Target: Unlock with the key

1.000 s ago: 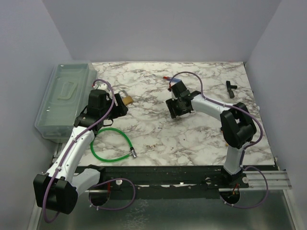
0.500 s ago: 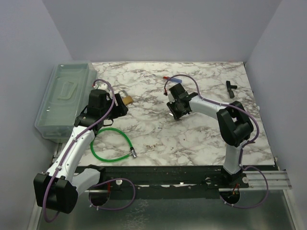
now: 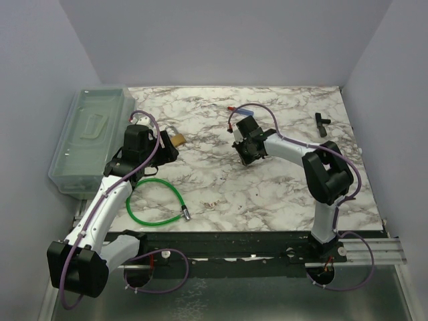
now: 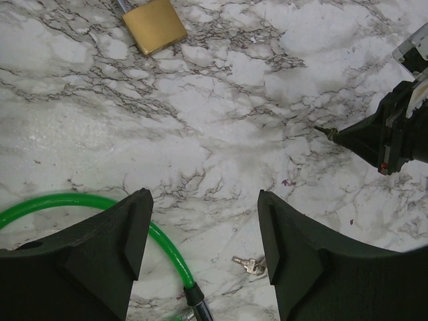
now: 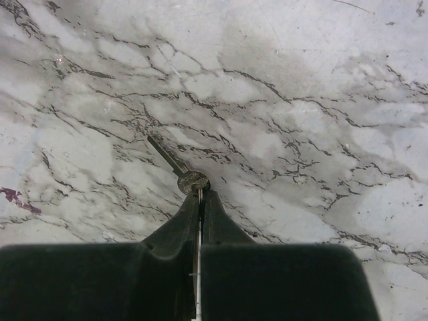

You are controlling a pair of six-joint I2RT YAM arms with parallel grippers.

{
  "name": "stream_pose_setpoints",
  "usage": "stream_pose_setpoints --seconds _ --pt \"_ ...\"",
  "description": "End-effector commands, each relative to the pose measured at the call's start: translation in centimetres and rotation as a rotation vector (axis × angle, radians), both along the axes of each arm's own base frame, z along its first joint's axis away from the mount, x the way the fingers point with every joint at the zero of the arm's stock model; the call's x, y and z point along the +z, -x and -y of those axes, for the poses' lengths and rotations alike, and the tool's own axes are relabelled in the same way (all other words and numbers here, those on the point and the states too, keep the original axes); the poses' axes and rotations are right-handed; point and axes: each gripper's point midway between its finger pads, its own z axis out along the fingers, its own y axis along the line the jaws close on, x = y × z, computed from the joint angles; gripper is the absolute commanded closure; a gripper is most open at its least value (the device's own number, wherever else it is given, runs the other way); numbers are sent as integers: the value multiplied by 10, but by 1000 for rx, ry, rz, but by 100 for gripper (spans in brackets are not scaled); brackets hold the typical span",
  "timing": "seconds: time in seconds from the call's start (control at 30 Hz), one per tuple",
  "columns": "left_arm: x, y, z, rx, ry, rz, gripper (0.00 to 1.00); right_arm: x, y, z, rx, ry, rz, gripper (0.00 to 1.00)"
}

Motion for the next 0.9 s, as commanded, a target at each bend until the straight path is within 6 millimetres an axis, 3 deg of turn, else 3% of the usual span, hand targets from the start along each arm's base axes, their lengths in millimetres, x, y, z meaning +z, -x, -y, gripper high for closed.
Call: stream_pose_setpoints --seconds 0.0,0.6,0.87 --pt "4 -2 -2 8 -14 6 30 -14 29 -8 15 -25 -91 100" --pt "20 7 24 -122 90 45 30 44 35 -25 -151 -308 61 100" --pt "38 15 40 -207 162 107 30 100 50 -45 -198 -578 80 100"
